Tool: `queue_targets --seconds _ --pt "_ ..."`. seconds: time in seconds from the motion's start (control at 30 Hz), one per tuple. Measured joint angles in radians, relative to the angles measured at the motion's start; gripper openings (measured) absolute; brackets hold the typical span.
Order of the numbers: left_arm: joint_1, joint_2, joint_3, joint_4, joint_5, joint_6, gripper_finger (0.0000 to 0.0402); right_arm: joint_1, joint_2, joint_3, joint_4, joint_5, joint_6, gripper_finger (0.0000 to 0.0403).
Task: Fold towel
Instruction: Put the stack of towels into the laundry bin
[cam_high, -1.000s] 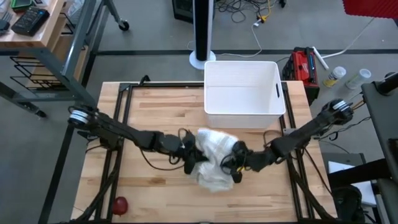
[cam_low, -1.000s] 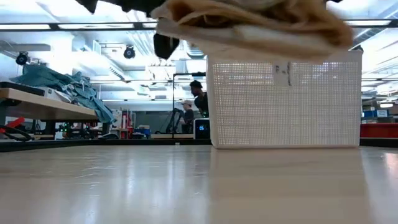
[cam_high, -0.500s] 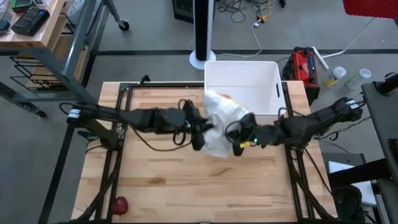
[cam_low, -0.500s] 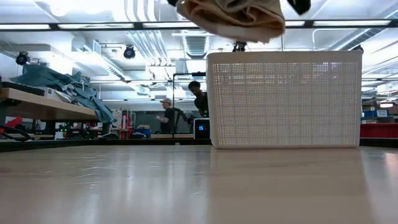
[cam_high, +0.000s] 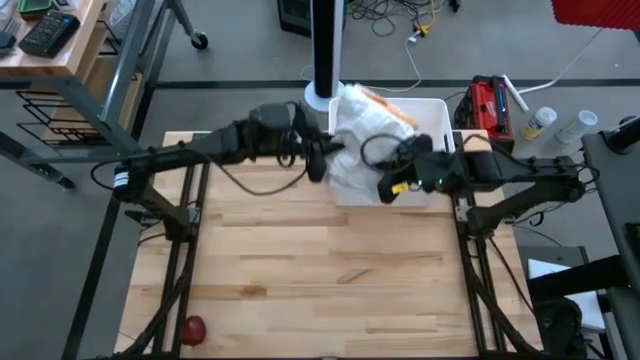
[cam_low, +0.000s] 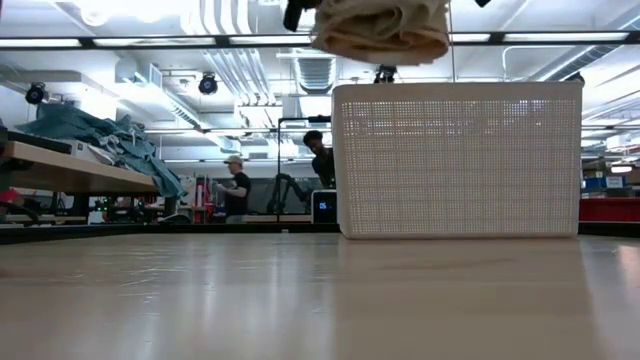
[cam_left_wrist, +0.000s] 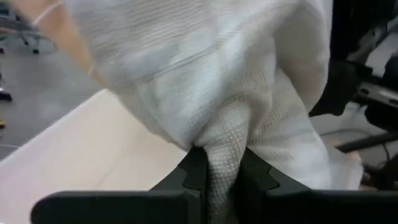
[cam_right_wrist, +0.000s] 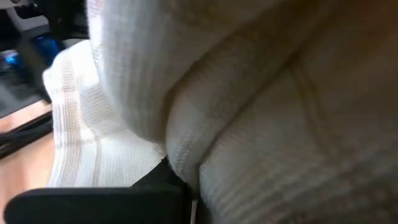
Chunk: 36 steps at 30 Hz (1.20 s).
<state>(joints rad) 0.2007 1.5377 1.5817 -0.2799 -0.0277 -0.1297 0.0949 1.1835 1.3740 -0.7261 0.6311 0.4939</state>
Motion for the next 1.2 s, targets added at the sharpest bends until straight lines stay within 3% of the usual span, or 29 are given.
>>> queue_targets --seconds 0.3,0.5,0.63,0.73,0.9,1.0,1.2 --pt "0.167 0.101 0.012 0.171 0.168 -0.012 0.0036 -0.23 -0.003 0.029 -0.016 -0.074 -0.095 0.0069" --pt "0.21 0.235 0.014 0.228 0.178 -0.028 0.0036 -0.394 0.035 0.017 -0.033 -0.176 -0.118 0.0069" --pt "0.241 0.34 0.088 0.214 0.187 -0.037 0.0036 -0.493 0.097 0.013 -0.05 -0.217 -0.13 0.0069" --pt "0.262 0.425 0.192 0.128 0.204 -0.034 0.0036 -0.557 0.153 0.013 -0.074 -0.255 -0.148 0.0069" --pt "0.29 0.562 0.412 -0.159 0.233 0.013 0.0036 -0.642 0.228 0.009 -0.128 -0.341 -0.171 0.0069" --pt "0.293 0.627 0.521 -0.303 0.235 0.06 0.0036 -0.682 0.252 0.001 -0.133 -0.444 -0.206 0.0069" --pt "0.293 0.69 0.639 -0.491 0.236 0.148 0.0036 -0.718 0.292 -0.002 -0.173 -0.529 -0.252 0.0069"
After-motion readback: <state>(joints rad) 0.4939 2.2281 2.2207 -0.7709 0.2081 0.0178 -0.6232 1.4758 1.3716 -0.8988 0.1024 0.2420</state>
